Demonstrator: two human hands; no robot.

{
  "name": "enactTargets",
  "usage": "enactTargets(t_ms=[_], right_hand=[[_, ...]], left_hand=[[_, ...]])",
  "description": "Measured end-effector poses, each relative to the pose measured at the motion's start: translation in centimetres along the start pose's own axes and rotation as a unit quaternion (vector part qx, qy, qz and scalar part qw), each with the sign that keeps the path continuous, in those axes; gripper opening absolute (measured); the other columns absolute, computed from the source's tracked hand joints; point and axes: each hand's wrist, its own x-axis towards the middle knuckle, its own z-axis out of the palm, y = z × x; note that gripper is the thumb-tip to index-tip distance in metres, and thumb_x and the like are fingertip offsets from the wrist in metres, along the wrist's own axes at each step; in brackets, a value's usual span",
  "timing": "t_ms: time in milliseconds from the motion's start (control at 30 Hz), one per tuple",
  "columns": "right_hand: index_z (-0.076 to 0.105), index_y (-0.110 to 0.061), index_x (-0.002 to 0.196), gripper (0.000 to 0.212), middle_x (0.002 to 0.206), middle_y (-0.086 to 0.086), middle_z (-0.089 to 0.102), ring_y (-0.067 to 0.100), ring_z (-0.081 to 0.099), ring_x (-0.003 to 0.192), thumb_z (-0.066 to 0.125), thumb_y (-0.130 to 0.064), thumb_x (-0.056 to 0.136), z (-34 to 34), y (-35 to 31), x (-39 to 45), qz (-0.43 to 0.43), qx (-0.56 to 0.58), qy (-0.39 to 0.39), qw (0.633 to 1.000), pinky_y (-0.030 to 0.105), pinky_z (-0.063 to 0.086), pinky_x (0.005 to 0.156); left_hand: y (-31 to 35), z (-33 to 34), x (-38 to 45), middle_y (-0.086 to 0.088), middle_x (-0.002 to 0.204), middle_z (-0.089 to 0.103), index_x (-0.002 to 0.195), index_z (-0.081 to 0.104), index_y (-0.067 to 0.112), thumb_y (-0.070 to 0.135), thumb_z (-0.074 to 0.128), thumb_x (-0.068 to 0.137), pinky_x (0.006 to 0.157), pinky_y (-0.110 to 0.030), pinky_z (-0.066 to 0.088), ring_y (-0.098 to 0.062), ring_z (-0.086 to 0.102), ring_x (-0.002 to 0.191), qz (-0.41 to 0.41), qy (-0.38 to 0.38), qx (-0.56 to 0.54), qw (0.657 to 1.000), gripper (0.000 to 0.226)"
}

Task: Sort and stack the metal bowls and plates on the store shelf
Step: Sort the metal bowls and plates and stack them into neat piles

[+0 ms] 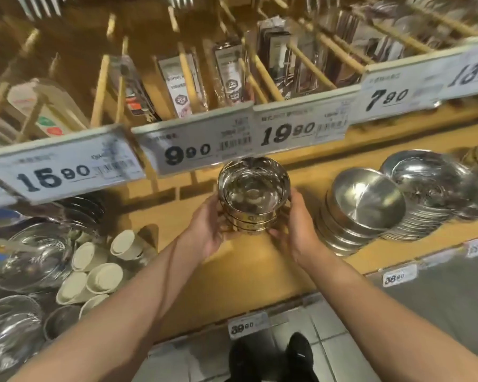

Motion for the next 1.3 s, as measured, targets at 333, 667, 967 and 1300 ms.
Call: enactTargets(t_ms=[333,667,967,1300], right_hand=[[0.073,-0.033,0.09,0.039,0.103,-0.006,0.078,0.015,0.067,0.104,0.037,-0.044,0.1,1.3,-0.6,1.3,-0.068,0.063,0.054,0.994,0.038,0.053,0.092],[0.063,-0.033,0.096,0.029,0.099,-0.006,0.074,0.006,0.067,0.088,0.037,-0.045,0.102,0.7,1.1,-3.6,-0.009,0.022,0.071,0.997,0.028,0.056,0.072],[0.069,-0.01,0.104,0.033,0.086,0.001,0.075,0.011,0.071,0.078,0.047,-0.035,0.104,-7.3,-1.5,-14.0,0.008,-0.029,-0.013,0.999,0.024,0.054,0.061],[0.069,-0.012,0.097,0.033,0.083,0.003,0.069,0.014,0.065,0.07,0.047,-0.036,0.103,-31.8,-6.0,-26.1,-0.072,0.074,0.136,0.985,0.025,0.052,0.056]], left_hand=[[1.4,1.6,2.0,-0.009,0.121,0.067,0.112,0.066,0.021,0.038,0.039,0.105,0.089,-0.05,0.058,-0.031,0.061,0.117,0.028,-0.078,0.034,0.996,0.033],[-1.0,-0.2,-1.1,-0.01,0.116,0.057,0.123,0.061,0.015,0.028,0.055,0.1,0.084,-0.039,0.059,-0.023,0.057,0.097,-0.032,0.05,-0.012,0.998,0.027],[-4.2,2.9,-11.1,-0.002,0.072,0.059,0.086,0.061,0.012,0.016,0.062,0.095,0.059,-0.027,0.053,-0.015,0.058,0.061,-0.045,-0.014,0.023,0.999,0.01],[-11.7,19.1,-20.1,0.004,0.079,0.074,0.094,0.07,0.014,0.025,0.07,0.091,0.068,-0.027,0.057,-0.006,0.073,0.07,0.018,-0.147,0.143,0.979,0.012]])
